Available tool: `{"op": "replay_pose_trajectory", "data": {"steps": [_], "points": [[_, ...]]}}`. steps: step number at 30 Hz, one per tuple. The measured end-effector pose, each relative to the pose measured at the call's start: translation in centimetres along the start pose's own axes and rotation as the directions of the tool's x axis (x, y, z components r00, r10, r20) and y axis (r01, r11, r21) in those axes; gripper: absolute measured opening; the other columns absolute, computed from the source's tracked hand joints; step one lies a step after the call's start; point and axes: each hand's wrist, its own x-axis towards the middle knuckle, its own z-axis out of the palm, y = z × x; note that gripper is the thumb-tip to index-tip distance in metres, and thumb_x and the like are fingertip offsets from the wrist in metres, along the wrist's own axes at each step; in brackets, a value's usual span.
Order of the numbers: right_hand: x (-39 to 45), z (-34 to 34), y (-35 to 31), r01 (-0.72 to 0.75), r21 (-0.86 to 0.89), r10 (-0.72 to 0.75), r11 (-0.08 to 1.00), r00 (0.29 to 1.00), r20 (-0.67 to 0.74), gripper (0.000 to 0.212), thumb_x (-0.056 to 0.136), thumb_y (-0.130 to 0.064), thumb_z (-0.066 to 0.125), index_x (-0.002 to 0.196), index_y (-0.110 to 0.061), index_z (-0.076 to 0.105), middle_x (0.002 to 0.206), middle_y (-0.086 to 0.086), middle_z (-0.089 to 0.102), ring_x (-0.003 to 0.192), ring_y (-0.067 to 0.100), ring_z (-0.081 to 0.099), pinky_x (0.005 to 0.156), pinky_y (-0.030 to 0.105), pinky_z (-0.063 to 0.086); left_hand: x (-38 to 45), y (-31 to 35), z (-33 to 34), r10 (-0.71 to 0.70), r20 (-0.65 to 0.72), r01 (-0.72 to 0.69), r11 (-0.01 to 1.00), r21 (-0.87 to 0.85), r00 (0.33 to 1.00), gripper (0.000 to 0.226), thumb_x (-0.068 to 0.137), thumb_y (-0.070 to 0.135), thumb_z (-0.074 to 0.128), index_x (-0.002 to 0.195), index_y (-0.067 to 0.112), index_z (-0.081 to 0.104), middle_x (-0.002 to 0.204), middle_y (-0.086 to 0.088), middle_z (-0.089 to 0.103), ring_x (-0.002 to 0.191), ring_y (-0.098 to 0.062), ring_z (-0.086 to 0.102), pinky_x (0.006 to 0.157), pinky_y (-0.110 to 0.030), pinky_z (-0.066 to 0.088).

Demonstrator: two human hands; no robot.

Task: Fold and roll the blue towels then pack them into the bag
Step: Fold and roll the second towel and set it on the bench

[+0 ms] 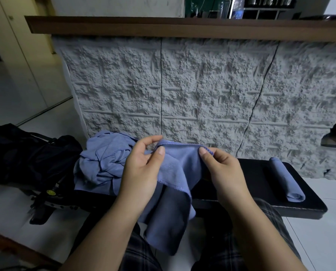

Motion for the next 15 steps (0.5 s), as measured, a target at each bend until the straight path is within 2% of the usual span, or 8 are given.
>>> {"op": "replay_pose_trajectory", "data": {"steps": [1, 3, 5, 8, 12, 15], "points": [[-0.1, 0.1, -0.2, -0.007, 0.032, 0.007, 0.999, 1.000, 0.024, 0.026, 0.093, -0.019, 0.058, 0.079, 0.001, 0.065, 0.074, 0.015, 0.062, 0.070, 0.021, 0.052, 0.067, 0.036, 0.043, -0.1, 0.0, 0.1, -0.014, 0.038, 0.015, 1.000, -0.017, 0.999, 0.019, 0.086, 0.027, 0.055, 0.095, 0.041, 0.063, 0.061, -0.005, 0.047, 0.061, -0.019, 0.044, 0.060, -0.030, 0.039], [-0.4, 0.5, -0.4, -0.009, 0.058, 0.005, 0.998, 0.997, 0.073, 0.031, 0.093, -0.020, 0.058, 0.080, 0.008, 0.061, 0.075, 0.018, 0.059, 0.072, 0.021, 0.047, 0.067, 0.035, 0.036, -0.3, 0.4, 0.6, -0.083, 0.131, 0.099, 0.987, -0.125, 0.988, 0.026, 0.094, 0.008, 0.048, 0.095, 0.027, 0.066, 0.068, 0.001, 0.062, 0.066, -0.014, 0.057, 0.060, -0.025, 0.048], [-0.6, 0.6, -0.6, 0.005, 0.005, -0.005, 1.000, 0.995, 0.098, 0.030, 0.092, -0.022, 0.060, 0.078, 0.004, 0.064, 0.072, 0.015, 0.059, 0.068, 0.019, 0.046, 0.065, 0.032, 0.035, -0.7, 0.6, 0.9, -0.129, 0.240, 0.170, 0.972, -0.161, 0.962, 0.035, 0.094, -0.005, 0.037, 0.090, 0.015, 0.065, 0.077, 0.001, 0.071, 0.072, -0.010, 0.065, 0.062, -0.019, 0.051], [-0.8, 0.5, -0.9, 0.011, -0.050, -0.006, 0.999, 0.994, 0.107, 0.027, 0.090, -0.025, 0.062, 0.077, -0.002, 0.069, 0.069, 0.010, 0.062, 0.065, 0.016, 0.049, 0.063, 0.029, 0.037, -0.9, 0.5, 1.1, -0.139, 0.312, 0.185, 0.975, -0.124, 0.940, 0.036, 0.089, -0.016, 0.040, 0.092, 0.011, 0.063, 0.083, 0.002, 0.074, 0.079, -0.007, 0.067, 0.069, -0.015, 0.050], [-0.9, 0.3, -1.0, 0.003, -0.067, 0.007, 0.998, 0.989, 0.146, 0.025, 0.091, -0.022, 0.060, 0.077, -0.003, 0.069, 0.070, 0.010, 0.063, 0.066, 0.016, 0.051, 0.063, 0.029, 0.039, -0.9, 0.4, 1.4, -0.067, 0.260, 0.086, 0.994, -0.064, 0.963, 0.021, 0.086, -0.004, 0.057, 0.088, 0.015, 0.065, 0.082, 0.006, 0.074, 0.080, -0.003, 0.067, 0.073, -0.014, 0.050], [-0.8, 0.5, -0.8, 0.009, -0.132, 0.015, 0.991, 0.983, 0.182, 0.027, 0.095, -0.021, 0.055, 0.080, -0.001, 0.063, 0.067, 0.008, 0.055, 0.065, 0.017, 0.043, 0.061, 0.030, 0.035, -0.5, -0.3, 1.2, -0.004, 0.111, -0.005, 0.997, 0.077, 0.994, 0.029, 0.088, 0.001, 0.058, 0.077, 0.026, 0.068, 0.081, 0.009, 0.069, 0.075, -0.005, 0.062, 0.072, -0.021, 0.049]]}}
